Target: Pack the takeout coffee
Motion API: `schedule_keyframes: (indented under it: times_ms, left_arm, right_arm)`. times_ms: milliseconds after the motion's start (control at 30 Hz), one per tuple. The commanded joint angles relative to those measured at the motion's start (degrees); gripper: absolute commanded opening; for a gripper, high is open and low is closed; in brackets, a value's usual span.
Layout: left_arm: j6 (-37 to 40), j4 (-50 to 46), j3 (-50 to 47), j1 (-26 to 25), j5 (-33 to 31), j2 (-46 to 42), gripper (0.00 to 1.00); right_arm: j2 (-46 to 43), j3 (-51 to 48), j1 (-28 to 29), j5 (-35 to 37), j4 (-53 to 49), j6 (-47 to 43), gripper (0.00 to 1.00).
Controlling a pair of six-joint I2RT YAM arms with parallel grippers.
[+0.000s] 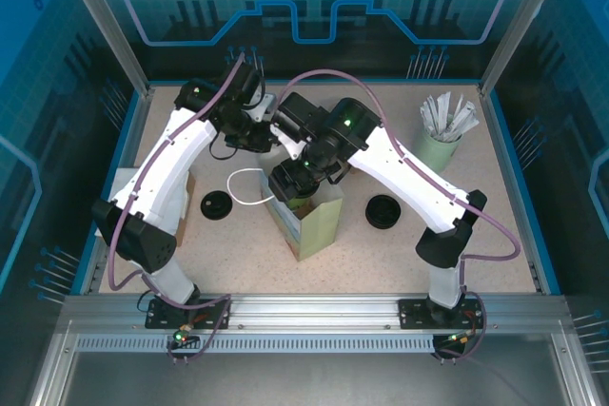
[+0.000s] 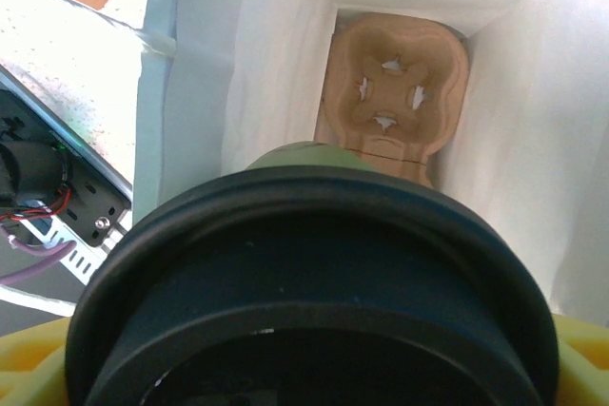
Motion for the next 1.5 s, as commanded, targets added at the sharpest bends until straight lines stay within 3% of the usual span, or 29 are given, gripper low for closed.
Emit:
schedule_keyframes:
  times_ms: [0, 467, 900, 1167, 1467]
  left_arm:
    - [0.2, 0.5, -1.3, -0.4, 0.4, -2.0, 0.09]
    - [4.8, 2.1, -4.5, -0.6, -1.0, -4.1, 0.09]
    - [3.1, 2.0, -4.2, -0.6, -1.2, -3.8, 0.09]
    - [0.7, 1.4, -3.5, -0.6, -1.5, -2.9, 0.09]
    - [0.4, 1.6, -3.9, -0.6, -1.1, -2.9, 0.10]
  right_arm:
    - [-0.9, -0.2, 0.1, 2.2, -1.7, -0.3, 0.76]
    - [2.8, 5.2, -0.3, 10.8, -11.8, -1.3, 0.76]
    - [3.4, 11.8, 1.3, 3.0, -9.5, -1.2, 0.75]
    - [2.7, 7.1, 2.0, -1.6, -4.6, -0.2, 0.75]
    - [2.6, 2.6, 2.2, -1.4, -2.9, 0.4, 0.75]
